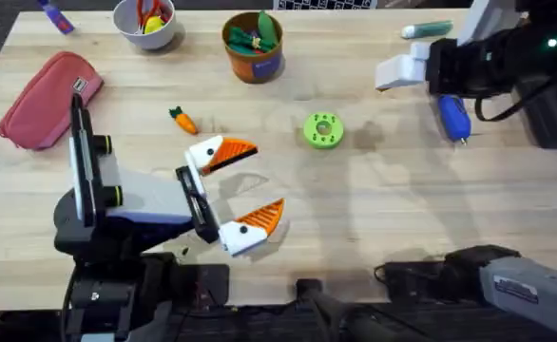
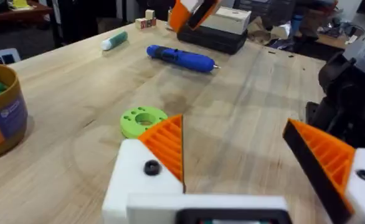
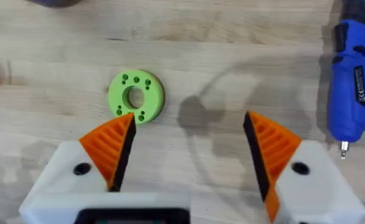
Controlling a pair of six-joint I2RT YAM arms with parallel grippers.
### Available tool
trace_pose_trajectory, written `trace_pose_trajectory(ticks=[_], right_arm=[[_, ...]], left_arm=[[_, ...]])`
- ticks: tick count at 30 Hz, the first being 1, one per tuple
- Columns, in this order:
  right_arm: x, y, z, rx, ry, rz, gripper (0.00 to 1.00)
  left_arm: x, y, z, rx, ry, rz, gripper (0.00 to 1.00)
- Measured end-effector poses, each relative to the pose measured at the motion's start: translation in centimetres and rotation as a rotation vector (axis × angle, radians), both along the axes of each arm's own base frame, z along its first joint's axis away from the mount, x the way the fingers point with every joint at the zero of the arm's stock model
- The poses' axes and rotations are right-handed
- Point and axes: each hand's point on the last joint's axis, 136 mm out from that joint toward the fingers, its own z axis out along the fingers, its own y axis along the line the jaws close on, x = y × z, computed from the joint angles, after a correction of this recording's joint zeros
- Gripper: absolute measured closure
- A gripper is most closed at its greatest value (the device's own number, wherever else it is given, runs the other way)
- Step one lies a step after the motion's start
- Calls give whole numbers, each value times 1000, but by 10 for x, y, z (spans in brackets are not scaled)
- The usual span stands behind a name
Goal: Pick up the gripper from the table and insert it into the empty holder that is missing its gripper. Then pick up a screw, insert it into the mounting hole, and use the screwdriver to tighten it. Finally, clean up the table by picking up the vegetable and placing it into the bucket.
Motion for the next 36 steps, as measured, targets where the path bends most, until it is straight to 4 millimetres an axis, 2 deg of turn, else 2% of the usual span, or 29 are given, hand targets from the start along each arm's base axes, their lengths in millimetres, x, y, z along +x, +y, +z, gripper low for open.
trace_pose_trajectory(ticks=[11,12,13,17,18,24,30,36], right_arm=[[0,0,0,1,0,0,9],[0,0,0,1,0,0,10],[0,0,0,1,0,0,9],[1,0,1,2,-7,0,10],[2,1,1,2,-11,1,10],[5,-1,3,-4,-24,-4,10],[19,-9,11,-44,-95,-20,7],[26,-39,8,-89,-67,-88,7]], left_arm=[[0,0,0,0,1,0,17],[0,0,0,-1,3,0,101],[0,0,0,0,0,0,285],[0,0,0,0,0,0,903],[0,0,0,1,-3,0,974],[0,0,0,2,-3,0,994],[0,0,0,2,-3,0,994],[0,0,0,2,-3,0,994]])
